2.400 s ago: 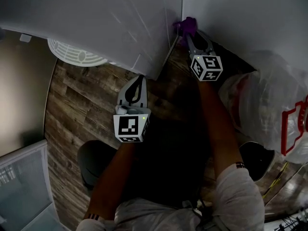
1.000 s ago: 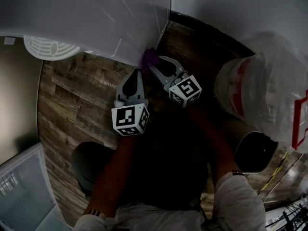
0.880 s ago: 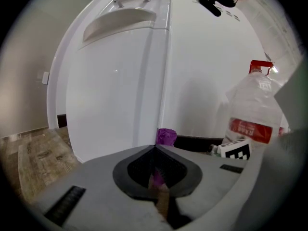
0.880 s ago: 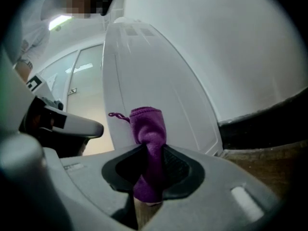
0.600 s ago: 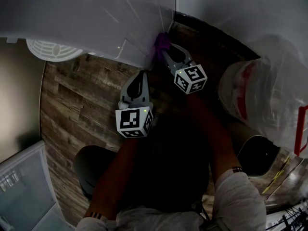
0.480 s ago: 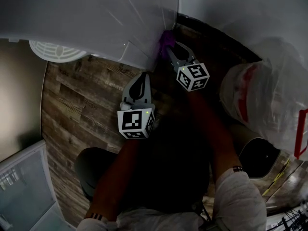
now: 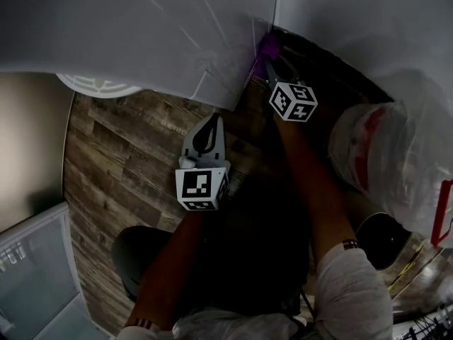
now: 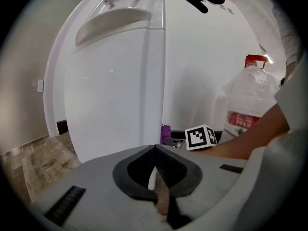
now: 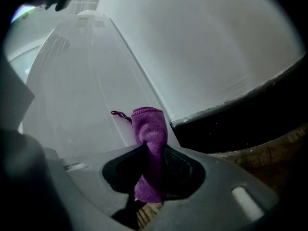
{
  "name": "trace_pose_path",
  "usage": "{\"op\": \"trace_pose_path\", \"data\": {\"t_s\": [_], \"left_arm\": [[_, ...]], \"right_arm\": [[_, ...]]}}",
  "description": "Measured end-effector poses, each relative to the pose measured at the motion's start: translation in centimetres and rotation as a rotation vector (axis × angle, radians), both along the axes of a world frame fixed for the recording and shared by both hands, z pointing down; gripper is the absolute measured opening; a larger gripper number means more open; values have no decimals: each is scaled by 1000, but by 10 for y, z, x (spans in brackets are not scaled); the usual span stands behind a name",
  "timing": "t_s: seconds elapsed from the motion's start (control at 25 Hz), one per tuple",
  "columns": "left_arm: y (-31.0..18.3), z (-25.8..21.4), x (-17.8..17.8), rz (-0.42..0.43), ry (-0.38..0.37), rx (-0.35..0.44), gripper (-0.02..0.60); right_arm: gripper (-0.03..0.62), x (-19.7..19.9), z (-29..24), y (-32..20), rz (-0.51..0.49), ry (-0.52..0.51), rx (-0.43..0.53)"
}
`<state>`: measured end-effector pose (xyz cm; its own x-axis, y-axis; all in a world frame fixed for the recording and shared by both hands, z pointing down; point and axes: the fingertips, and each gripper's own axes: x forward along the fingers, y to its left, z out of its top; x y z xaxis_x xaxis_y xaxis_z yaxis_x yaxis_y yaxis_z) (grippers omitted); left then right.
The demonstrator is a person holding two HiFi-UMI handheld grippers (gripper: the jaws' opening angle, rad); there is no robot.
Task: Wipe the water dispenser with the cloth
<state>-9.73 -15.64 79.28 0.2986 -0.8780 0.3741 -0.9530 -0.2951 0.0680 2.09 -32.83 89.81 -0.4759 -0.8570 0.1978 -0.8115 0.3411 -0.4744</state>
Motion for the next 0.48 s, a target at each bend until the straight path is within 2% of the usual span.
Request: {"op": "trace_pose_path", "data": {"t_s": [0.16,0.48], "left_arm": [[1,-3,-3,6,-9,1,-2],[-3,-11,-1,16,-13,13,-2]], "right_arm": [[86,8,6,-11,54,-26,-52],[86,28,21,-15,109,-1,-101]]}}
